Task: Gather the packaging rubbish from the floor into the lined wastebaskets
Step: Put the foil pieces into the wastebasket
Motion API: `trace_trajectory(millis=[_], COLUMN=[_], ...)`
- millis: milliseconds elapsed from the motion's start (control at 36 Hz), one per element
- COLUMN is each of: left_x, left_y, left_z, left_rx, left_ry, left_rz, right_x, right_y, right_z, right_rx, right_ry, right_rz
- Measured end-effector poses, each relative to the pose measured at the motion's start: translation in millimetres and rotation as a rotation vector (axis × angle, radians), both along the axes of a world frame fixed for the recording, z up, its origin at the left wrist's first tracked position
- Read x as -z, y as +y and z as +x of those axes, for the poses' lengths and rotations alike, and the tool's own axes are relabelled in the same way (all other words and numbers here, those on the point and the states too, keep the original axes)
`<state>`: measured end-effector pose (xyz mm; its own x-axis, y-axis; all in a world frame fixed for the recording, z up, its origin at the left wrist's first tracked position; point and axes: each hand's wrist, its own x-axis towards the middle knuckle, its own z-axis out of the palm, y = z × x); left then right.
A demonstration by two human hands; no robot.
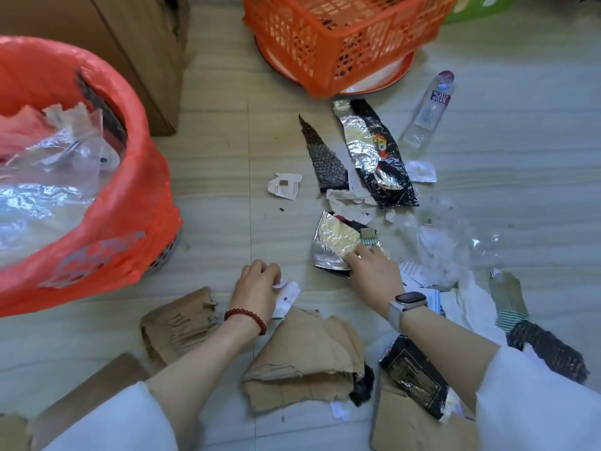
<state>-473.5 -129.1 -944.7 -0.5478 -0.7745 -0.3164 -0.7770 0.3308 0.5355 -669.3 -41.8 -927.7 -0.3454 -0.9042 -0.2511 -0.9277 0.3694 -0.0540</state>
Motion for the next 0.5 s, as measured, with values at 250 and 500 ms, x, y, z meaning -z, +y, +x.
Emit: trace_trajectory(millis=[250,500], left_x=[-27,-108], left_y=[-10,-33], left_z=[18,17], left_rx=[-0.142,-0.152], left_ry=[0.172,0.465], left_rz=[0.084,-0.223], right_x=[-4,-41], right_y=[25,-4], right_z=[19,14], right_rx=[-0.121,0.103], right_ry=[0.04,-0.122], right_rz=[0.161,-0.117])
